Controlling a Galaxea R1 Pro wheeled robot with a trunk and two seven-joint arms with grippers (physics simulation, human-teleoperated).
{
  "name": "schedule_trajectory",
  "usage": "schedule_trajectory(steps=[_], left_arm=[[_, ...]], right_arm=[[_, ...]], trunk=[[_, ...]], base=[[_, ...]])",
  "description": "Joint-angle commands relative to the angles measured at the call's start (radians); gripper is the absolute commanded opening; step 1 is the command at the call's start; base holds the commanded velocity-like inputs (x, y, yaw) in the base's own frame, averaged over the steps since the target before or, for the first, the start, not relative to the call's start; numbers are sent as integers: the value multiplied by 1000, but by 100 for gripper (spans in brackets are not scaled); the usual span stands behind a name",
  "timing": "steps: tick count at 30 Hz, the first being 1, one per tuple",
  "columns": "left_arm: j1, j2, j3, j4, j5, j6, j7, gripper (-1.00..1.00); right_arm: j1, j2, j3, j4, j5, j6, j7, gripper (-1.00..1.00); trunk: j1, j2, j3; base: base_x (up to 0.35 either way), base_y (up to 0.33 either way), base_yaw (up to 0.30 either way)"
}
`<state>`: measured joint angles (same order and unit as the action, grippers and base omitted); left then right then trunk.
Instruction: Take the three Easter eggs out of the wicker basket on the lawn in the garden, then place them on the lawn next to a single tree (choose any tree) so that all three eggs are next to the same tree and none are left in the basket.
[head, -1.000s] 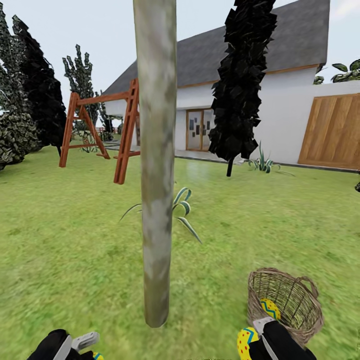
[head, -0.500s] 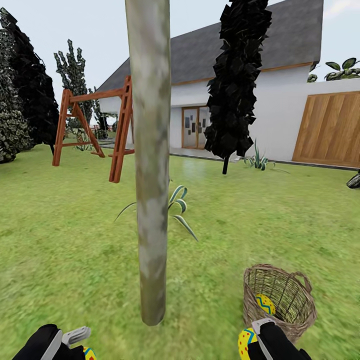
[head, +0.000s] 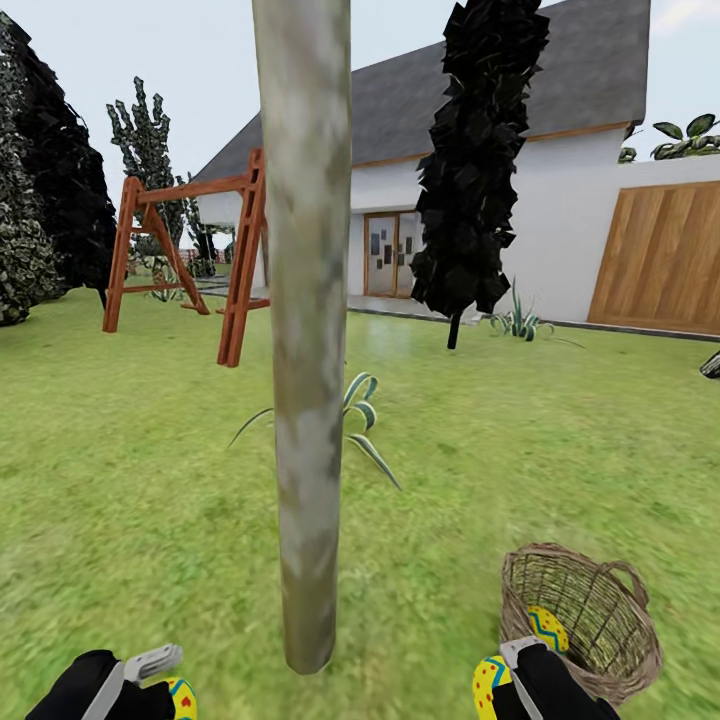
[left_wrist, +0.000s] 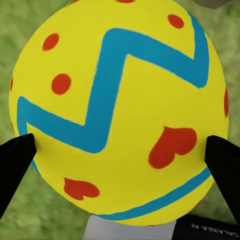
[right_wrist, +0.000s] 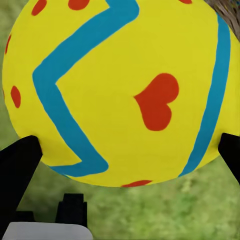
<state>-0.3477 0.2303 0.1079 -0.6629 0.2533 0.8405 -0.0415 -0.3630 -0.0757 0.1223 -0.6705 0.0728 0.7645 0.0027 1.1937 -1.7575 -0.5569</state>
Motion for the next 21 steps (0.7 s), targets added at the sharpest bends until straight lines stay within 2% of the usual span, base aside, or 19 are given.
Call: schedule_trajectory(steps=[1,6,21], left_arm=[[0,-1,3,-1,-3,6,-4,-100],[0,-2,3,-4,-3,9,-3,-100],[0,-5,-2,0,-5,6,0,-100]], right_arm=[[-1,-1,5,-1,5,6,0,-100],[-1,-2,5,-1,5,6,0,-100],[-1,-3,4,-1,5,6,2,-100]], trunk=[[0,-1,-1],[0,-1,-1],[57,-106,-48]], base=[[16,8,0],[2,1,0],[0,0,0]])
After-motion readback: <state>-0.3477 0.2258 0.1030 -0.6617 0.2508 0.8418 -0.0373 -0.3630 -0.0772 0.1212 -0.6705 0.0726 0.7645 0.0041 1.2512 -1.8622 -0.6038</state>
